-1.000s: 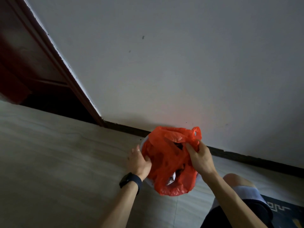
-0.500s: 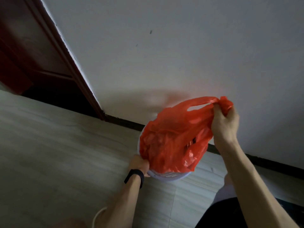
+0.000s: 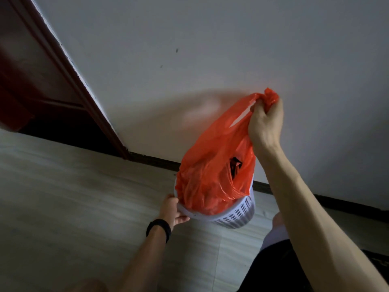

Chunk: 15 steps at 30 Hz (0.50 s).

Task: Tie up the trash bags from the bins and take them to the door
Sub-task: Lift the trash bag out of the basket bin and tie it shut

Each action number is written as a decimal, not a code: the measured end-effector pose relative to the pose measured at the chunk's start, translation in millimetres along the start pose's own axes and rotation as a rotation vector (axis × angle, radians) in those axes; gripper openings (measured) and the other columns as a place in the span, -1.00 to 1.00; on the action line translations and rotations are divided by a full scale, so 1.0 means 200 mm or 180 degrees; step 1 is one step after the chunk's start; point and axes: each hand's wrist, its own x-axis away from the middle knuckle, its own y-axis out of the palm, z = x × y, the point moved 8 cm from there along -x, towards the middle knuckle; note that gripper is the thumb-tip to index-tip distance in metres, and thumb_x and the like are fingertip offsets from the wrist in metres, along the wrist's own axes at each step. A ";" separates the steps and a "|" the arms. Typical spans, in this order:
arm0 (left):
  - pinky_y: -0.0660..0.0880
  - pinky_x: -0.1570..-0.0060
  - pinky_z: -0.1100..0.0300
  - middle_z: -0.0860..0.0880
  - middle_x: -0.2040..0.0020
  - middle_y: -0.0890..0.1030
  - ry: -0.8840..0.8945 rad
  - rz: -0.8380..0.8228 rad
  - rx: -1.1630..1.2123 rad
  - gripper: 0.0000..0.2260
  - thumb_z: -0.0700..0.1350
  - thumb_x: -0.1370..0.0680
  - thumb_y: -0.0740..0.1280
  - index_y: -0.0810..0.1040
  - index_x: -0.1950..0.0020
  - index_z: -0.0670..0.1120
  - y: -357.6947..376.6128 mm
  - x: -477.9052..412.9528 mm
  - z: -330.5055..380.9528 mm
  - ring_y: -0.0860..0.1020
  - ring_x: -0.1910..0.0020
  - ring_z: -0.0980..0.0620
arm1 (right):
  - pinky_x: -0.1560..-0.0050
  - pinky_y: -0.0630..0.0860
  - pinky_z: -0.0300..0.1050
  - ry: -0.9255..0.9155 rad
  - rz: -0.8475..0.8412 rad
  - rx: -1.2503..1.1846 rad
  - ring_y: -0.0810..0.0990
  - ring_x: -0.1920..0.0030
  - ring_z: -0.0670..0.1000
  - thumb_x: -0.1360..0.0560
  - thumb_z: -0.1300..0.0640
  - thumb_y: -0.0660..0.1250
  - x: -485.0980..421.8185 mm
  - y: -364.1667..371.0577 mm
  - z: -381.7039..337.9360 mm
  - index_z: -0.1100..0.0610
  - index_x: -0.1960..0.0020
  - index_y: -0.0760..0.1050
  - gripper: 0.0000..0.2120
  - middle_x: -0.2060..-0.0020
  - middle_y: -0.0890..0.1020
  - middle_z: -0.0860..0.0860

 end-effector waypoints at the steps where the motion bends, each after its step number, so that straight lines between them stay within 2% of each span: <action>1: 0.56 0.31 0.08 -0.16 -0.02 0.62 0.0028 0.0012 -0.0139 -0.78 -0.21 -0.59 0.13 0.45 -0.20 -0.10 -0.01 0.00 0.00 0.61 0.15 -0.15 | -0.17 0.50 -0.01 -0.0017 -0.0014 0.0027 0.57 0.02 -0.03 -0.60 0.16 0.13 -0.01 0.01 -0.01 0.00 -0.30 0.40 -0.70 0.02 0.59 -0.05; 4: 0.52 0.37 0.13 -0.22 0.02 0.61 0.0081 0.0133 -0.0365 -0.79 -0.30 -0.54 0.19 0.48 -0.14 -0.14 -0.09 0.01 -0.01 0.59 0.23 -0.15 | -0.19 0.49 -0.04 0.0100 0.0119 0.0010 0.58 -0.01 -0.01 -0.59 0.15 0.12 -0.04 -0.02 0.04 0.04 -0.33 0.40 -0.67 -0.02 0.59 -0.01; 6: 0.50 0.31 0.14 -0.19 0.04 0.61 0.0045 0.0183 0.0036 -0.89 -0.25 -0.56 0.27 0.51 -0.05 -0.09 -0.18 0.01 -0.02 0.57 0.24 -0.10 | -0.26 0.50 0.00 0.0284 0.0433 -0.0048 0.60 -0.10 0.05 -0.54 0.13 0.12 -0.07 -0.10 0.09 0.05 -0.31 0.43 -0.65 -0.07 0.61 0.02; 8: 0.52 0.22 0.12 -0.13 0.01 0.64 0.0076 0.0195 0.0288 -0.91 -0.15 -0.57 0.33 0.56 -0.06 -0.06 -0.26 -0.02 0.01 0.60 0.16 -0.11 | -0.30 0.47 0.01 0.0524 0.0691 0.0021 0.59 -0.12 0.04 -0.54 0.16 0.13 -0.10 -0.19 0.15 0.10 -0.27 0.46 -0.67 -0.05 0.60 0.01; 11: 0.56 0.27 0.11 -0.13 -0.02 0.69 0.0154 0.0147 -0.0282 -0.82 -0.06 -0.56 0.39 0.58 -0.13 -0.08 -0.32 -0.02 0.07 0.65 0.07 -0.16 | -0.30 0.46 0.04 0.0746 0.0861 -0.0014 0.58 -0.11 0.01 -0.54 0.20 0.15 -0.08 -0.27 0.21 0.09 -0.16 0.48 -0.76 -0.03 0.59 0.00; 13: 0.50 0.38 0.15 -0.14 0.07 0.69 0.0172 0.0369 -0.0688 -0.79 -0.05 -0.55 0.42 0.58 -0.10 -0.13 -0.35 0.00 0.09 0.65 0.17 -0.14 | -0.30 0.48 0.08 0.0777 0.0917 -0.0235 0.60 -0.11 0.05 -0.50 0.15 0.15 -0.05 -0.27 0.24 0.06 -0.11 0.48 -0.76 -0.03 0.61 0.05; 15: 0.39 0.49 0.22 -0.15 0.19 0.66 0.0250 0.0632 -0.0937 -0.77 -0.04 -0.53 0.43 0.59 -0.04 -0.18 -0.34 0.03 0.10 0.61 0.35 -0.08 | -0.21 0.52 0.09 0.0766 0.0928 -0.0449 0.60 -0.02 0.05 -0.44 0.10 0.13 -0.04 -0.25 0.22 0.02 -0.03 0.47 -0.78 0.02 0.60 0.07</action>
